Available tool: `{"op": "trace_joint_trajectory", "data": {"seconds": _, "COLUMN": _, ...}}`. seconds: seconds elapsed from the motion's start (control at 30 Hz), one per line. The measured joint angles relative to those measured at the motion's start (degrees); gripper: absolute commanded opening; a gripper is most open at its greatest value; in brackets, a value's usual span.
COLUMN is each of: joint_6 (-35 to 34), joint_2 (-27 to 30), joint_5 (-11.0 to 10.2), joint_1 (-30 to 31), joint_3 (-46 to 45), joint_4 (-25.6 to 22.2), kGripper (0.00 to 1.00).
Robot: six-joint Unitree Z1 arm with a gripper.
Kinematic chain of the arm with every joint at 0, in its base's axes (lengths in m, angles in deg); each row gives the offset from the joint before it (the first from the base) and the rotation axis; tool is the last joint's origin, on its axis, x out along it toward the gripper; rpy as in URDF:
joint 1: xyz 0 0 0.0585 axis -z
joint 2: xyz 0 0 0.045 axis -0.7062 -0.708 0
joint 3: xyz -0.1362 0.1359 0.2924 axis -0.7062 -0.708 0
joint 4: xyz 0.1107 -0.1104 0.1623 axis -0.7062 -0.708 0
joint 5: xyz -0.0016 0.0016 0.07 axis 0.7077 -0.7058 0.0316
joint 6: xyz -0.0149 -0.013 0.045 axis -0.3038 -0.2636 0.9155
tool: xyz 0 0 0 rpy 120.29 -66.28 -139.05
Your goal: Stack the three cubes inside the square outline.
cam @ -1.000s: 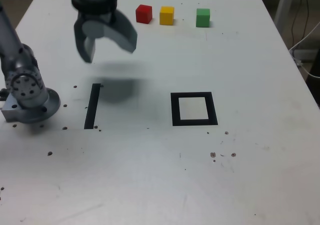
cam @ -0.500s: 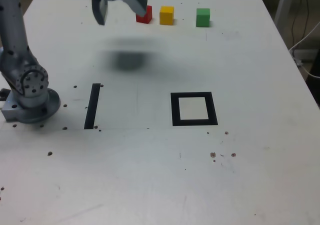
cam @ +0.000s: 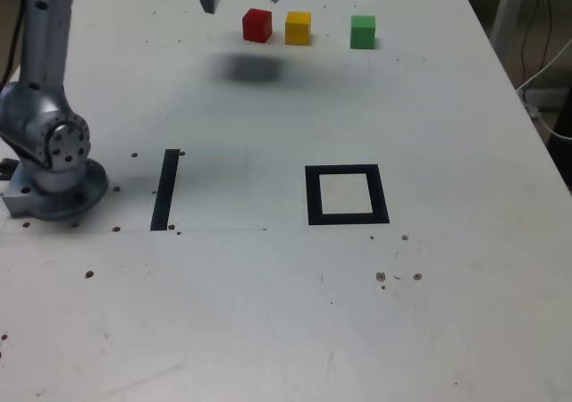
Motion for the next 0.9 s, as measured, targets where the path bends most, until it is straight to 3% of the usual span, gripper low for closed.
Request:
{"op": "trace_joint_trajectory", "data": {"seconds": 0.63, "joint_6": 0.4, "joint_2": -11.3, "joint_5": -1.1, "joint_1": -2.2, "joint_3": 10.6, "joint_4": -2.0, "kGripper": 0.93}}
{"op": "trace_joint_trajectory", "data": {"seconds": 0.9, "joint_6": 0.4, "joint_2": -13.4, "joint_5": -1.2, "joint_1": -2.9, "joint_3": 12.1, "joint_4": -2.3, "kGripper": 0.92}}
